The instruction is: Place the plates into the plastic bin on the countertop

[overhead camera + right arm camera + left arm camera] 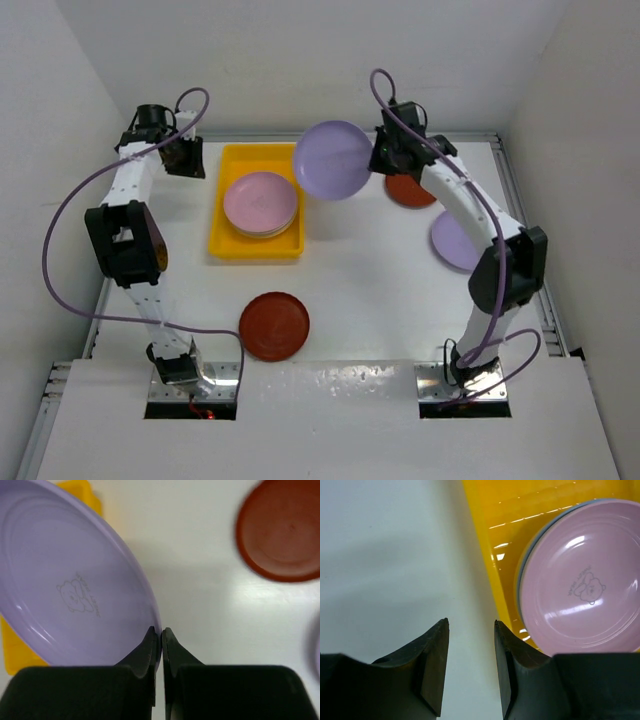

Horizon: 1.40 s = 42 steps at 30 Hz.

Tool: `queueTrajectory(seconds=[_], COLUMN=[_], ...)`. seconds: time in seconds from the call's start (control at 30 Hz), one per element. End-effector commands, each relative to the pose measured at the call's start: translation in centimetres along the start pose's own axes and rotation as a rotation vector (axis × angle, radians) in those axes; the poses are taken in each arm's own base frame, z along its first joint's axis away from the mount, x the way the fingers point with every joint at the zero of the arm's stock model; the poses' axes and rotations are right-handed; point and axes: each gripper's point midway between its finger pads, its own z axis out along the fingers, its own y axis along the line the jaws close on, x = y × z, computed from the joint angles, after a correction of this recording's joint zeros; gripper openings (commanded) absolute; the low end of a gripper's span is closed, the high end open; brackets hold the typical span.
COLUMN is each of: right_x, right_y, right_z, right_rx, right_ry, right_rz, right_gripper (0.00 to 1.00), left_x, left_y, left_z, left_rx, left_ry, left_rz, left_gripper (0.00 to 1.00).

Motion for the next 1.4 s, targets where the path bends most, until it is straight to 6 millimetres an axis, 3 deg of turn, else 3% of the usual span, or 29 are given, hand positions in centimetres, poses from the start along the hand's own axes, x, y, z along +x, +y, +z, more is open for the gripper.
queueTrajectory(seconds=[0.0,0.07,0.1,0.13,0.17,0.2,0.27,0.43,0.5,0.6,0.8,0.83,0.87,1.03,1.17,1.23,1.27,1.3,1.37], right_x=[-1.8,-3.6,-1.9,-1.4,-2.3,-0.6,0.1,3.9,4.2,6.8,9.1,9.1,9.1,9.5,8.1,6.1,5.6,3.2,2.2], right_y=[6.8,10.5,11.6,12.7,13.9,14.9,16.2,17.4,18.3,20.1,19.1,18.9,19.0,19.3,19.1,18.8,17.8,17.0,13.9], right_z=[2.1,1.5,4.2,4.7,4.5,6.8,8.5,11.6,11.6,12.0,13.8,13.9,14.0,13.8,12.6,10.7,10.5,8.2,7.2], right_rx=[-0.154,-0.231,-0.219,-0.225,-0.251,-0.267,-0.302,-0.328,-0.346,-0.360,-0.299,-0.292,-0.295,-0.301,-0.292,-0.283,-0.261,-0.259,-0.204], right_ry=[-0.043,-0.076,-0.017,-0.008,-0.026,0.027,0.030,0.125,0.130,0.161,0.184,0.183,0.175,0.177,0.132,0.083,0.082,0.039,0.055], right_rz=[-0.013,-0.017,-0.033,-0.039,-0.035,-0.021,0.004,0.119,0.112,0.054,0.052,0.049,0.040,0.014,-0.042,-0.085,-0.089,-0.085,-0.070], right_gripper=[0.00,0.00,0.00,0.00,0.00,0.00,0.00,0.00,0.00,0.00,0.03,0.05,0.14,0.28,0.35,0.43,0.47,0.58,0.72], left_x=[-1.1,-1.2,-1.1,-1.0,-0.7,-0.9,-0.4,-0.5,-0.5,-0.2,0.1,0.1,0.1,0.3,0.0,0.0,-0.4,-0.4,-0.7], left_y=[1.0,1.4,1.8,2.2,2.2,2.5,3.0,3.4,3.4,3.9,3.7,3.7,3.7,3.6,3.6,3.6,3.7,3.7,3.6], left_z=[-2.3,-2.4,-2.6,-2.7,-2.5,-3.1,-3.1,-3.6,-3.6,-3.3,-3.1,-3.1,-3.1,-2.8,-2.9,-2.9,-3.1,-3.1,-3.6], left_rx=[-0.027,-0.027,-0.033,-0.039,-0.037,-0.046,-0.051,-0.060,-0.060,-0.063,-0.052,-0.052,-0.052,-0.041,-0.043,-0.043,-0.046,-0.046,-0.049], left_ry=[-0.058,-0.069,-0.070,-0.071,-0.063,-0.073,-0.065,-0.074,-0.074,-0.067,-0.061,-0.061,-0.061,-0.055,-0.063,-0.063,-0.071,-0.071,-0.082], left_rz=[-0.037,-0.051,-0.066,-0.073,-0.076,-0.080,-0.090,-0.085,-0.085,-0.095,-0.098,-0.098,-0.098,-0.101,-0.097,-0.097,-0.094,-0.094,-0.090], left_gripper=[0.44,0.44,0.44,0.45,0.45,0.45,0.45,0.45,0.45,0.45,0.46,0.46,0.46,0.46,0.46,0.46,0.46,0.47,0.47])
